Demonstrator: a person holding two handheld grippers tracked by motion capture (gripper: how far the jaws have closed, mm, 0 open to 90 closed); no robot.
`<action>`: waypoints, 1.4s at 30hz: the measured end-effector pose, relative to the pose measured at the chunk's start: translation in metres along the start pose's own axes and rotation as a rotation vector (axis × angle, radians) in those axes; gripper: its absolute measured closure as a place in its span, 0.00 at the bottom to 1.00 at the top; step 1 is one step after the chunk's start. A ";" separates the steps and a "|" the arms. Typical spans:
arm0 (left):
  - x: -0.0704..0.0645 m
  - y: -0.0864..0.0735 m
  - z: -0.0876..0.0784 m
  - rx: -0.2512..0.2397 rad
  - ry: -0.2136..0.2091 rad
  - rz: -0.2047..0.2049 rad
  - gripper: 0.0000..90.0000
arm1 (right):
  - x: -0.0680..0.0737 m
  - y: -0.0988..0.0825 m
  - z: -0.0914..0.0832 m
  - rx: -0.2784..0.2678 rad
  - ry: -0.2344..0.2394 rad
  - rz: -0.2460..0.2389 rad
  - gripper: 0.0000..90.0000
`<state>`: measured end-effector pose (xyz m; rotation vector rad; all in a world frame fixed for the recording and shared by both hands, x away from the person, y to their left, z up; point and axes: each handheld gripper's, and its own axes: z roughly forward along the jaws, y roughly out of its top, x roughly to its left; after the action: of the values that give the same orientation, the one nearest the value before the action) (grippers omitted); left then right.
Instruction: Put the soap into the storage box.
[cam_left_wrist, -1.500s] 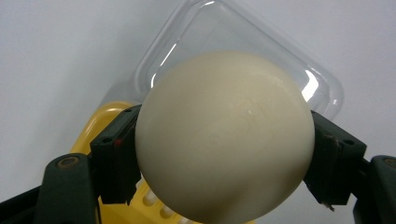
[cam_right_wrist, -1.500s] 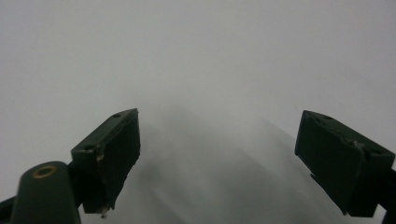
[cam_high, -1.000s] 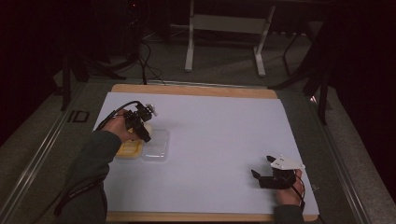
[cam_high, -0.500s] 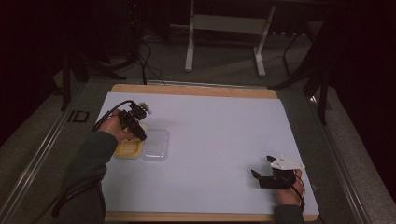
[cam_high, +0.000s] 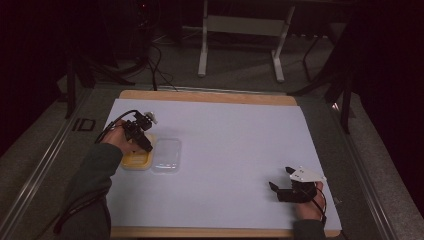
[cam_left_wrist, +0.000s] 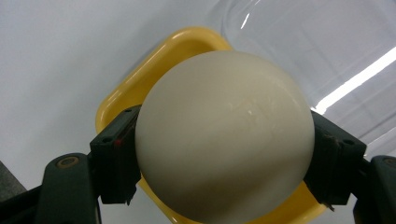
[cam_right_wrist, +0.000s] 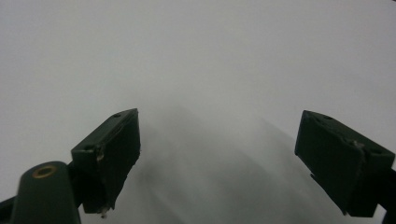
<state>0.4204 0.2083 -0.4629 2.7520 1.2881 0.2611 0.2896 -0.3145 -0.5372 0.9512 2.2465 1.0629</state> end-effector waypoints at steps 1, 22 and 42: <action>0.001 -0.001 0.001 0.003 0.000 0.000 0.27 | 0.000 0.000 0.000 0.000 0.000 0.000 0.16; 0.004 -0.018 0.010 0.002 0.014 0.136 0.27 | 0.001 0.000 0.000 0.000 -0.004 -0.006 0.16; 0.006 -0.021 0.027 0.014 -0.053 0.177 0.26 | 0.001 0.000 0.000 0.002 -0.007 -0.010 0.16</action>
<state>0.4137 0.2257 -0.4923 2.8666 1.0391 0.1906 0.2886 -0.3135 -0.5374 0.9420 2.2449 1.0517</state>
